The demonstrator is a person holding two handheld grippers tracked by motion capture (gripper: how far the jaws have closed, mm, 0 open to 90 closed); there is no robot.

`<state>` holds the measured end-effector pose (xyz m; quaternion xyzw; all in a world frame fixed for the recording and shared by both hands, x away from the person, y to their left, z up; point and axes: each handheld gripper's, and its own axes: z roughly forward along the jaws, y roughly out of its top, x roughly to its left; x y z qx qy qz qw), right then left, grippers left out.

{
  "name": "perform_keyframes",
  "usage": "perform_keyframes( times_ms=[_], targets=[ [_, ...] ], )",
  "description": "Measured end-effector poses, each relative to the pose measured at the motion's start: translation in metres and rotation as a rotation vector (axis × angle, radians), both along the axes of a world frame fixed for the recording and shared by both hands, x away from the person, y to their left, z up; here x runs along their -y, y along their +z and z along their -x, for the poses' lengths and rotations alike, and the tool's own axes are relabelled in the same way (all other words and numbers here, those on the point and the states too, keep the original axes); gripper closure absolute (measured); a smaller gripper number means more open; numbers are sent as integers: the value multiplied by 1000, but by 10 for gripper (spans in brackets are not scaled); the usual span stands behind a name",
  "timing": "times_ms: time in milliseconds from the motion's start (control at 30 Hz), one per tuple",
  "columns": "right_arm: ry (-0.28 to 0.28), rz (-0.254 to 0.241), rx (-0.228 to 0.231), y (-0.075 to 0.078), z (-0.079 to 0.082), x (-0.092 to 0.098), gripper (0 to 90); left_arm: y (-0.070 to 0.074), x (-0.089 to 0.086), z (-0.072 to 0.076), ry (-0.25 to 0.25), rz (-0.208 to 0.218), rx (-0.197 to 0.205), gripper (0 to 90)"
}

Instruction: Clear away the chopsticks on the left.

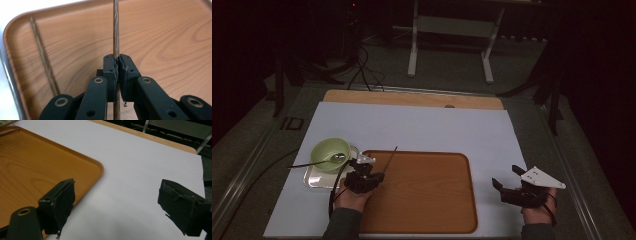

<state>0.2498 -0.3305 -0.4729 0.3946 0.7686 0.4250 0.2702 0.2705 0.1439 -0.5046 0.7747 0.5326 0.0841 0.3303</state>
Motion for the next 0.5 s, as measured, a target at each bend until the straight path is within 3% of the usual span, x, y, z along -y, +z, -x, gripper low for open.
perform_keyframes(
  times_ms=[100,333,400,433,500],
  targets=[
    [-1,0,-2,0,0,0,141,-5,0,-1,21,-23,-23,845],
    [1,0,-1,0,0,0,141,-14,3,-3,39,-113,-32,830],
    [0,-1,-1,0,0,0,141,-15,3,-2,43,-121,-24,823],
    [0,-1,-1,0,0,0,141,-14,4,-1,49,-177,-5,823],
    [0,0,-1,0,0,0,141,-13,4,1,48,-215,6,802]
  ],
)
